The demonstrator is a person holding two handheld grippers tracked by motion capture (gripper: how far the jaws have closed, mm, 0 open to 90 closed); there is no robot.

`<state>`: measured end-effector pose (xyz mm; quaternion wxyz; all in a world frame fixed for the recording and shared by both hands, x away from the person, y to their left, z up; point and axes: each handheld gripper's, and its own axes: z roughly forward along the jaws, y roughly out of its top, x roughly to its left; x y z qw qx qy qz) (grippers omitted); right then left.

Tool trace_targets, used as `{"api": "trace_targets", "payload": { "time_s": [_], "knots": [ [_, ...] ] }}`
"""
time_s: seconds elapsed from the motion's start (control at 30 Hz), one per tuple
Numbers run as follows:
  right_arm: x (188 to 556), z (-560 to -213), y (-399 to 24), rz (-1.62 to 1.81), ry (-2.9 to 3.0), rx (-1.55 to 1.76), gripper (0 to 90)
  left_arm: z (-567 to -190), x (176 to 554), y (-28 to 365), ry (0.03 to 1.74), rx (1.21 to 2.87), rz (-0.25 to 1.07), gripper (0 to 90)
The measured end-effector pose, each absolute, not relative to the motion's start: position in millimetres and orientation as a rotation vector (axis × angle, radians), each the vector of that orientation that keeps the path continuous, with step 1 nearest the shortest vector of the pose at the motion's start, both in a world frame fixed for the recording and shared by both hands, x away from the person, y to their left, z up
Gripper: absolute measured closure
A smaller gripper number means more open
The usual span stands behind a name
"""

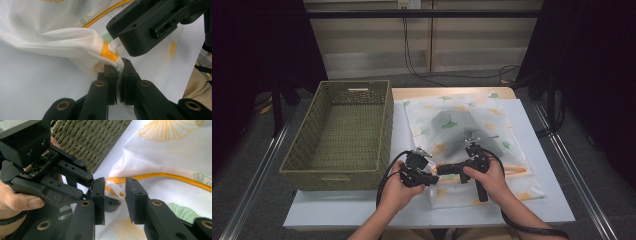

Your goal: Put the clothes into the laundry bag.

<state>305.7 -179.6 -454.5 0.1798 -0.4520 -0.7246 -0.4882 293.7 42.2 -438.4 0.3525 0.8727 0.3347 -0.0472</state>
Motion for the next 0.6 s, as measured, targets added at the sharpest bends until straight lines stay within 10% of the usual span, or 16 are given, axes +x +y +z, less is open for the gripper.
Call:
{"api": "trace_targets", "payload": {
  "time_s": [0.6],
  "knots": [
    [308.2, -447.7, -173.9, -1.361, -2.11, -1.259, 90.0, -439.7, 293.1, 41.5, 0.915, 2.209, -0.149, 81.4]
  ]
}}
